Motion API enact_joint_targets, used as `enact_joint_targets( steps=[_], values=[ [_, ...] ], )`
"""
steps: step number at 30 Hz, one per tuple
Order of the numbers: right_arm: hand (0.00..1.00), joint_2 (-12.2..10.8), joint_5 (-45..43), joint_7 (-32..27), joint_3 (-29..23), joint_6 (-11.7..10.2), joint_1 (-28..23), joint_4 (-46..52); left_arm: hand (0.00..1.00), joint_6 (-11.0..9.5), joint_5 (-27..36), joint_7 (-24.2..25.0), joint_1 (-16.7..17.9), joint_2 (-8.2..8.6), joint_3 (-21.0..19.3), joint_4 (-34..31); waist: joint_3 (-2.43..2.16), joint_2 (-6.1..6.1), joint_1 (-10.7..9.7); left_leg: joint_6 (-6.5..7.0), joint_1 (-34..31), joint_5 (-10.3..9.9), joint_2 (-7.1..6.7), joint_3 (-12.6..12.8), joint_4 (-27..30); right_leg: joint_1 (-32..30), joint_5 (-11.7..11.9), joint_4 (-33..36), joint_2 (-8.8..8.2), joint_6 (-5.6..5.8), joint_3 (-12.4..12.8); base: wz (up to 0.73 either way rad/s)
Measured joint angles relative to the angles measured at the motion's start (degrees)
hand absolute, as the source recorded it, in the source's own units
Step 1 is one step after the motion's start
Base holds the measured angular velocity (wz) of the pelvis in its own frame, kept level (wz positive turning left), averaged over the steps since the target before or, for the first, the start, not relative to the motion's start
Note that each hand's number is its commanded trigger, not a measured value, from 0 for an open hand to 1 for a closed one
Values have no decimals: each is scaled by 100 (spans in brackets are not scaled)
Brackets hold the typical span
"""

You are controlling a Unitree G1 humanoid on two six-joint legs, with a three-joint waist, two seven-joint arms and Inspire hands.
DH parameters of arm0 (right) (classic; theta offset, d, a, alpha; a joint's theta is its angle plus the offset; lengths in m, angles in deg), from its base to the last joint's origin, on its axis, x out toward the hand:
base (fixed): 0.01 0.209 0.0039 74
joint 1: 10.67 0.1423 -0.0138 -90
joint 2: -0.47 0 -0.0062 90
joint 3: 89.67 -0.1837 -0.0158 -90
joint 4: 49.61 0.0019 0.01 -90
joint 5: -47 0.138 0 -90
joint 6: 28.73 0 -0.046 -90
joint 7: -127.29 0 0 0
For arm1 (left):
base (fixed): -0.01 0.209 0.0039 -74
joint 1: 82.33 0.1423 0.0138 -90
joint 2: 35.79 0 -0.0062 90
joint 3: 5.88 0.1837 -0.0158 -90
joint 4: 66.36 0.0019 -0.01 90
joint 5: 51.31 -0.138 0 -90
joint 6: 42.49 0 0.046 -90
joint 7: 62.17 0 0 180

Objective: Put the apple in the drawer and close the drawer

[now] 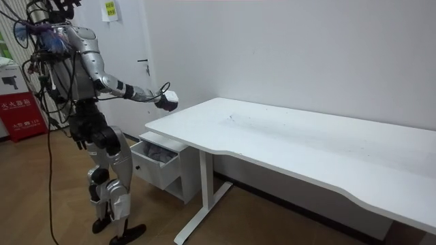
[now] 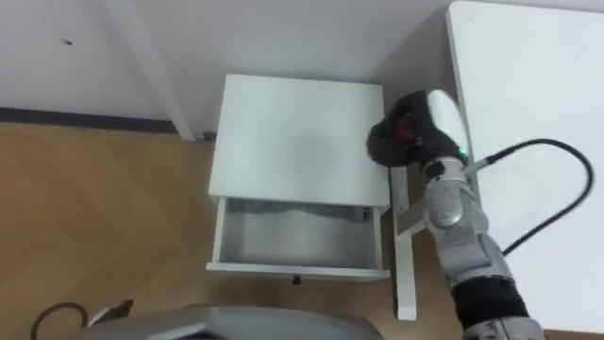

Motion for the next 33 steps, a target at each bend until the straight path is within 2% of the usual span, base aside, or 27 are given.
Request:
enact_joint_targets(
  steps=[6, 11, 15, 19, 20, 21, 22, 28, 33],
  values=[
    [100, -79, -50, 374, 216, -8, 35, 98, 0, -3, -16, 4, -51, 11, 58, 6, 3, 2, 147, 9, -142, 5, -41, -214, 27, -45, 0, 0, -34, 1, -146, 16],
    [100, -216, -287, 556, 460, 4, 153, 95, 0, -2, 63, -3, -177, 51, 85, 1, 28, 3, 187, 16, -191, 10, -58, -222, 11, -57, -2, -62, -39, 3, -147, 3],
    [100, -234, -284, 674, 849, 61, 289, 84, 0, -3, 61, -29, -263, 17, 281, 1, 38, -2, 197, 18, -347, 15, -61, -240, 48, -171, -2, -90, -36, 3, -159, 2],
    [100, -225, -277, 737, 982, 138, 341, -19, 0, -3, 62, -39, -282, 18, 329, -1, 44, -1, 283, 20, -452, 17, -67, -251, 81, -243, -2, -90, -41, 3, -162, 1],
    [85, -223, -275, 744, 1005, 173, 341, -39, 0, -2, 63, -52, -284, 18, 344, -16, 49, 1, 291, 20, -468, 17, -69, -255, 82, -262, -2, -89, -45, 3, -163, 0],
    [57, -222, -275, 744, 1021, 211, 341, -39, 0, 0, 64, -84, -283, 20, 369, -34, 58, 4, 305, 20, -490, 17, -72, -255, 83, -282, -2, -89, -48, 3, -165, 0],
    [0, -220, -275, 744, 1034, 229, 341, -39, 0, 2, 65, -106, -283, 19, 397, -41, 60, 4, 311, 20, -504, 17, -75, -256, 83, -296, -2, -89, -49, 3, -164, 0],
    [0, -213, -256, 806, 1114, 350, 324, -166, 0, 36, 281, -275, -306, 17, 589, -42, 68, 4, 291, 25, -571, 20, -80, -254, 85, -367, -2, -89, -55, 3, -167, 0],
    [0, -214, -246, 806, 1110, 355, 326, -166, 0, 34, 360, -305, -316, 17, 648, -43, 69, 7, 276, 25, -571, 20, -81, -252, 83, -369, -2, -89, -57, 3, -167, 0]
  ],
)
